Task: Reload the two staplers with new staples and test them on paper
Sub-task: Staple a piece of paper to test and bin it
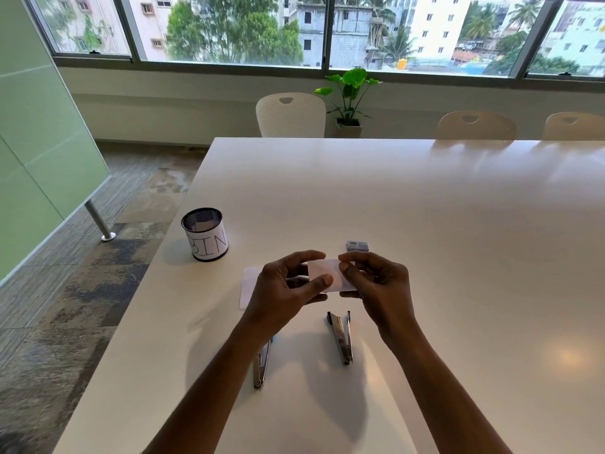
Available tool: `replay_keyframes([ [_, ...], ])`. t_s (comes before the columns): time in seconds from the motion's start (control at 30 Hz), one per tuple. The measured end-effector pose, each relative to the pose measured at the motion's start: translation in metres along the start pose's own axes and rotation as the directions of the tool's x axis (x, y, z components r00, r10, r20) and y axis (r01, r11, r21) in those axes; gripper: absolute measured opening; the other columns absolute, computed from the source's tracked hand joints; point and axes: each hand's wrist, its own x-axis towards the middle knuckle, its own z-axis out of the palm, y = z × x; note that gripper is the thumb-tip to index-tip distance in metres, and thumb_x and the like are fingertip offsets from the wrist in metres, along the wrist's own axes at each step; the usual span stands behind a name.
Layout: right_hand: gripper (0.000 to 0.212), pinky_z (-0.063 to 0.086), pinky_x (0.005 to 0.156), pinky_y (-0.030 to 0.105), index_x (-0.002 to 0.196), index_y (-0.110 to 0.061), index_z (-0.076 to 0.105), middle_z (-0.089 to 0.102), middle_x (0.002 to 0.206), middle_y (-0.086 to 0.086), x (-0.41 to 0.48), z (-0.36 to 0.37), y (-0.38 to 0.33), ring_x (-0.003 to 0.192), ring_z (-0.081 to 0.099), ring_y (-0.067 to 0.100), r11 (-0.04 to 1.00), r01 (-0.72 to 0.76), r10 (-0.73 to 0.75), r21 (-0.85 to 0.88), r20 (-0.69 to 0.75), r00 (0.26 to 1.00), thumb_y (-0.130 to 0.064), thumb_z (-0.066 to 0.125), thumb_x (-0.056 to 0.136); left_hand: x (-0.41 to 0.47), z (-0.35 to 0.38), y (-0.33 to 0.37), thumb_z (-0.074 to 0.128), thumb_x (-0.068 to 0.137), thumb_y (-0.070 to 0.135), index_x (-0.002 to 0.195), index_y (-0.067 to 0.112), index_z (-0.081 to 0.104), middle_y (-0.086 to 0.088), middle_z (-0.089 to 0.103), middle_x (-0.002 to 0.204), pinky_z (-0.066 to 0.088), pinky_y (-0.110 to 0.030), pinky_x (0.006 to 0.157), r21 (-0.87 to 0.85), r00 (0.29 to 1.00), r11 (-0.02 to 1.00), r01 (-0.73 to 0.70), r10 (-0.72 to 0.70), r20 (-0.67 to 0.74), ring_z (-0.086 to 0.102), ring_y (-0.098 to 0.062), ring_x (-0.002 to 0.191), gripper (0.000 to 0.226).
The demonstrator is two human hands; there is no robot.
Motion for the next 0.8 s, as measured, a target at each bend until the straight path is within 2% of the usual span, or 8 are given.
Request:
replay_keyframes([
  [0.33,0.015,0.062,0.065,0.031,0.098,-0.010,0.075,0.074,0.102,0.012,0.000,0.002,-0.004,0.089,0.075,0.021,1.000,0.016,-0.016,0.004,-0.017,1.000,0.000,0.071,0.087,0.001,0.000,0.002,0.079,0.079,0.007,0.121,0.028,0.061,-0.003,0.074,0.101,0.061,-0.029,0.071,0.044,0.998,0.998,-0.035,0.037,-0.054,0.075,-0.015,0.090,0.050],
  [0.4,0.018,0.063,0.067,0.033,0.103,-0.011,0.073,0.073,0.103,0.013,-0.002,0.002,-0.005,0.090,0.075,0.020,1.000,-0.008,0.008,0.011,-0.014,1.000,-0.002,0.071,0.087,0.001,0.000,0.001,0.080,0.078,0.008,0.124,0.027,0.060,-0.004,0.074,0.104,0.062,-0.032,0.072,0.059,0.997,0.998,-0.035,0.039,-0.074,0.075,-0.015,0.091,0.054],
  [0.53,0.047,0.063,0.079,0.041,0.126,-0.012,0.060,0.073,0.108,0.013,-0.006,0.000,-0.003,0.093,0.075,0.024,0.991,-0.129,0.127,0.035,0.054,0.990,-0.013,0.078,0.082,0.001,-0.003,0.001,0.080,0.077,0.009,0.127,0.025,0.058,-0.003,0.075,0.102,0.062,-0.033,0.073,0.055,0.994,0.998,-0.038,0.043,-0.104,0.075,-0.014,0.091,0.056],
  [0.63,0.066,0.061,0.084,0.042,0.129,-0.012,0.057,0.074,0.108,0.016,-0.010,0.001,0.000,0.093,0.075,0.028,0.976,-0.206,0.198,0.071,0.107,0.974,-0.024,0.085,0.070,0.001,-0.003,0.004,0.081,0.076,0.011,0.125,0.025,0.058,0.004,0.074,0.096,0.060,-0.026,0.069,0.055,0.992,0.998,-0.041,0.047,-0.117,0.075,-0.009,0.086,0.056],
  [0.8,0.066,0.062,0.082,0.038,0.125,-0.007,0.061,0.075,0.102,0.016,-0.014,0.005,0.001,0.089,0.076,0.028,0.968,-0.232,0.222,0.092,0.103,0.969,-0.023,0.085,0.065,0.001,-0.001,0.004,0.082,0.075,0.010,0.125,0.022,0.059,0.007,0.074,0.092,0.060,-0.025,0.068,0.041,0.989,0.999,-0.033,0.038,-0.144,0.075,-0.008,0.084,0.056],
])
